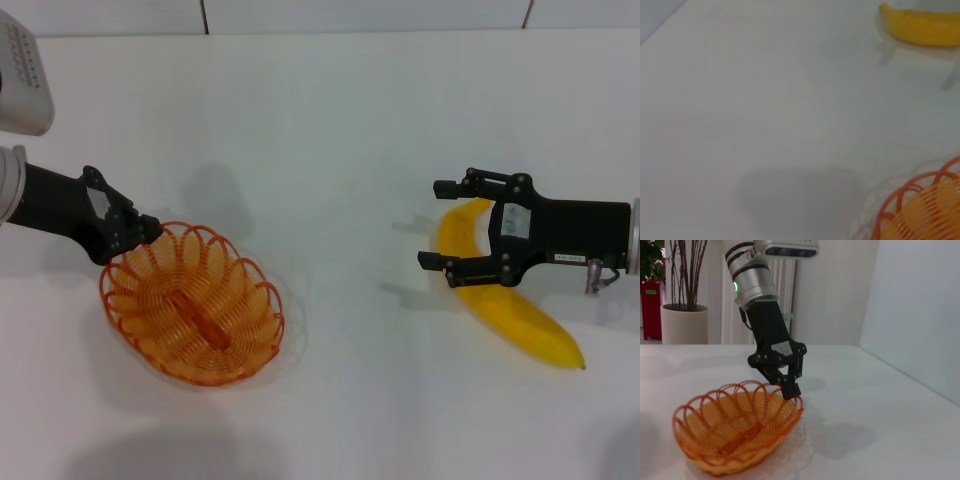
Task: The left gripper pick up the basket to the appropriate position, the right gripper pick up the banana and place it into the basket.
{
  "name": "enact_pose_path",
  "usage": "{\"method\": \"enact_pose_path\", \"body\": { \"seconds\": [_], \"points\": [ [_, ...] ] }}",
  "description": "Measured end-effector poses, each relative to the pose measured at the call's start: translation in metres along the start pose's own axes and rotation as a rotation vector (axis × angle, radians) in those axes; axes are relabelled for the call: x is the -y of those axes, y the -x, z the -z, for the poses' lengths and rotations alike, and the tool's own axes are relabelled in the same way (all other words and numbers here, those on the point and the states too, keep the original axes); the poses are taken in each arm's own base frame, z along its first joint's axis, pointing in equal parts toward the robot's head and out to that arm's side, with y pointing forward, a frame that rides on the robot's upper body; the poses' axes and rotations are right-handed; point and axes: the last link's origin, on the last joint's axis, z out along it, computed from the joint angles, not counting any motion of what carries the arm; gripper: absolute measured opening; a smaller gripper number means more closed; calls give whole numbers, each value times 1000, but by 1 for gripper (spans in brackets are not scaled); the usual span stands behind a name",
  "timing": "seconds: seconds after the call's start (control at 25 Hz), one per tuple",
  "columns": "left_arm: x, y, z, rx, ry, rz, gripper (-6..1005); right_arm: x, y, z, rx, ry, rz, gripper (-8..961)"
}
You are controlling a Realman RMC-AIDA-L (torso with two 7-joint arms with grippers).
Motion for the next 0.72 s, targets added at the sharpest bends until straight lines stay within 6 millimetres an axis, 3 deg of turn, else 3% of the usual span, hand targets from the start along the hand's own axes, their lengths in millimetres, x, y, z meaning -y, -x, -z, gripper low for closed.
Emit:
{"method": "enact_pose_path", "body": {
  "seconds": [0.12, 0.44, 0.68, 0.72],
  "points": [
    [0, 1, 0, 1, -2, 2, 47, 0, 0, 0, 0, 0, 0, 873],
    [-1, -3, 5, -62, -1, 16, 40, -1, -1, 2, -1, -4, -4, 872],
    [-11, 3, 47, -303, -21, 99, 40, 0, -3, 6, -1, -23, -12, 871],
    [-11, 3, 47, -303, -21, 99, 40, 0, -3, 6, -1, -23, -12, 871]
  ]
}}
